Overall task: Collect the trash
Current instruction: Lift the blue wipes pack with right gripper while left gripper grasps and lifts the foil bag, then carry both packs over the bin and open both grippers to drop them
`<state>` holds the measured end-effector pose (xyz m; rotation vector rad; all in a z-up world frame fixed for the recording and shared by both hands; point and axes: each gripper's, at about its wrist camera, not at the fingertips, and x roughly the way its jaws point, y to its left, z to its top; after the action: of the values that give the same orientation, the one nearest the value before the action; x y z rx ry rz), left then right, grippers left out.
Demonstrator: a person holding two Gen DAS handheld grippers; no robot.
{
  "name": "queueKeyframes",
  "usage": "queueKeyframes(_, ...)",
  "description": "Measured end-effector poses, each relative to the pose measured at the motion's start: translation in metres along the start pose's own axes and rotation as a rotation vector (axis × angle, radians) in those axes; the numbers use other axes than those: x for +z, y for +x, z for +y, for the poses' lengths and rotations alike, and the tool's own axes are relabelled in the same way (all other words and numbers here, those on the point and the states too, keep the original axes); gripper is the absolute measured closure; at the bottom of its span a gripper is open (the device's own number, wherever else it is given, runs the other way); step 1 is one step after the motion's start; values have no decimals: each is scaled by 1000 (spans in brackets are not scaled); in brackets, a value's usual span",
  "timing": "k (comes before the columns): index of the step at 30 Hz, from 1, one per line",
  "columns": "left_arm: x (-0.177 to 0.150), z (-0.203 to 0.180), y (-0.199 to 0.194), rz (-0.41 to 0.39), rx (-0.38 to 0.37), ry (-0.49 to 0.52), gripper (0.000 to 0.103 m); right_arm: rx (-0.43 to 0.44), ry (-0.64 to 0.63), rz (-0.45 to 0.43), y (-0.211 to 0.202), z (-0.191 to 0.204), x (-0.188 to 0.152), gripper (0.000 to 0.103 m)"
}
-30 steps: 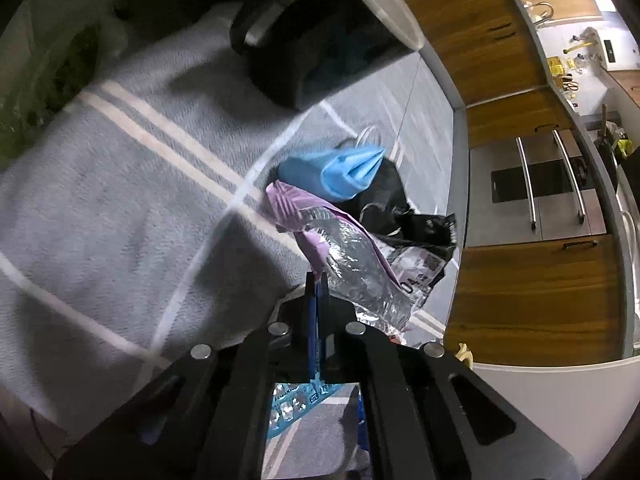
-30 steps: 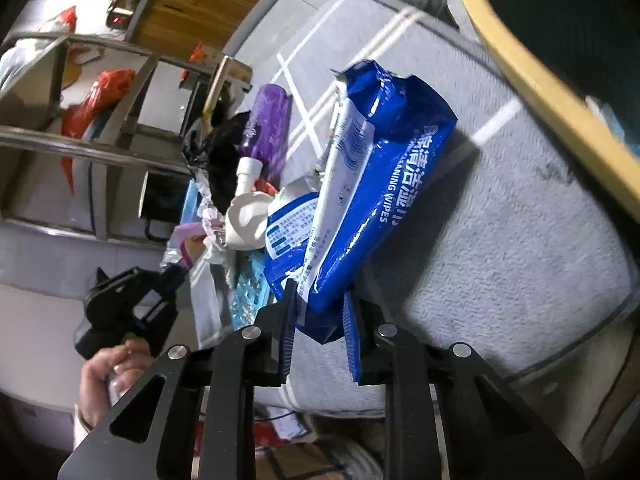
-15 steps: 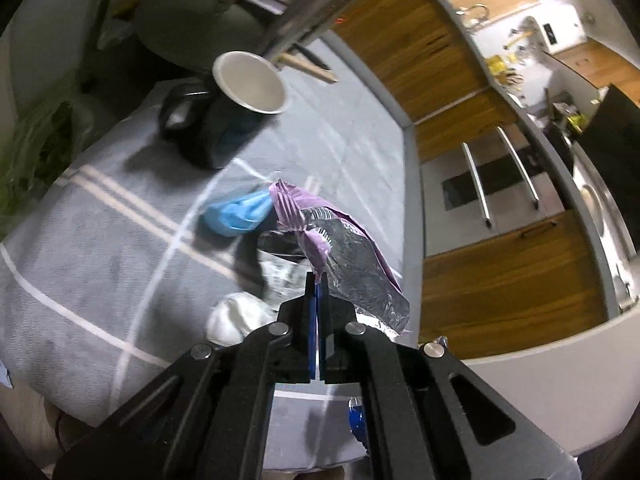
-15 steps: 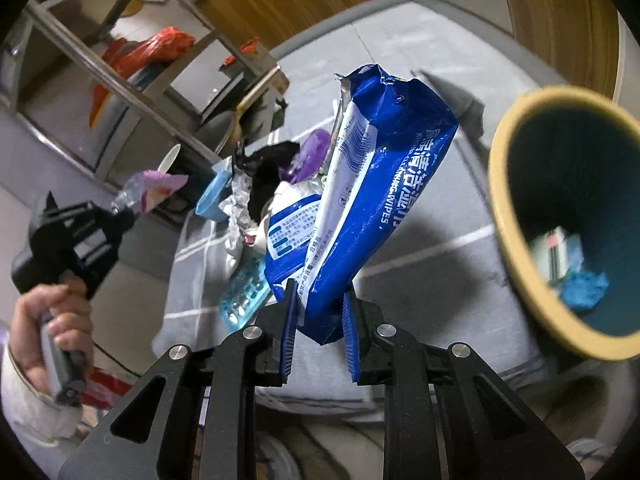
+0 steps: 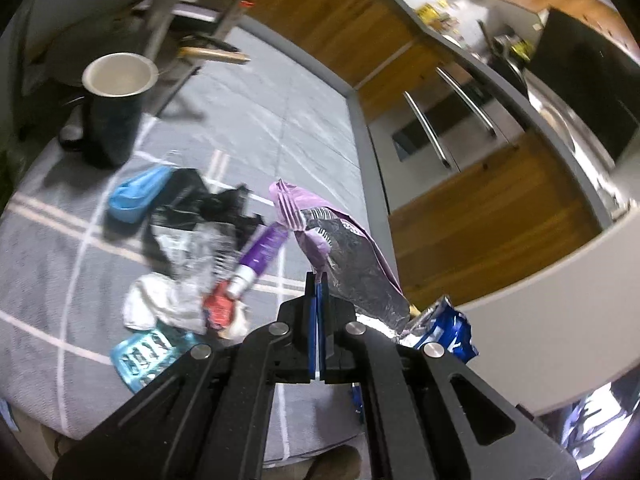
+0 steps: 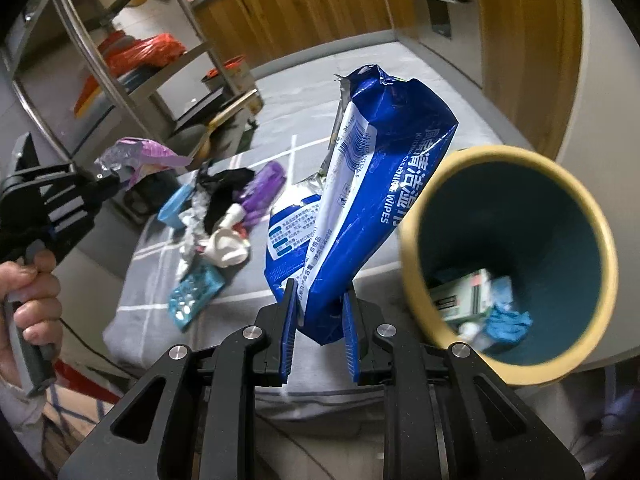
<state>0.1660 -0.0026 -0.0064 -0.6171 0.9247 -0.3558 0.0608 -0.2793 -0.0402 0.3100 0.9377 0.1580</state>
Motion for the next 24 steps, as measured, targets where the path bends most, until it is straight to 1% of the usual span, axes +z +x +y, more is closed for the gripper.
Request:
queueKeyframes(9, -25, -53, 35, 63, -16, 149, 103, -86, 3, -36, -19, -32, -5, 81)
queueKeyframes(17, -60, -106, 62, 109, -18, 336, 103, -148, 17, -43, -29, -59, -11, 80)
queueKeyframes(24, -82, -134, 78, 137, -15, 435, 103, -199, 17, -34, -31, -75, -14, 80)
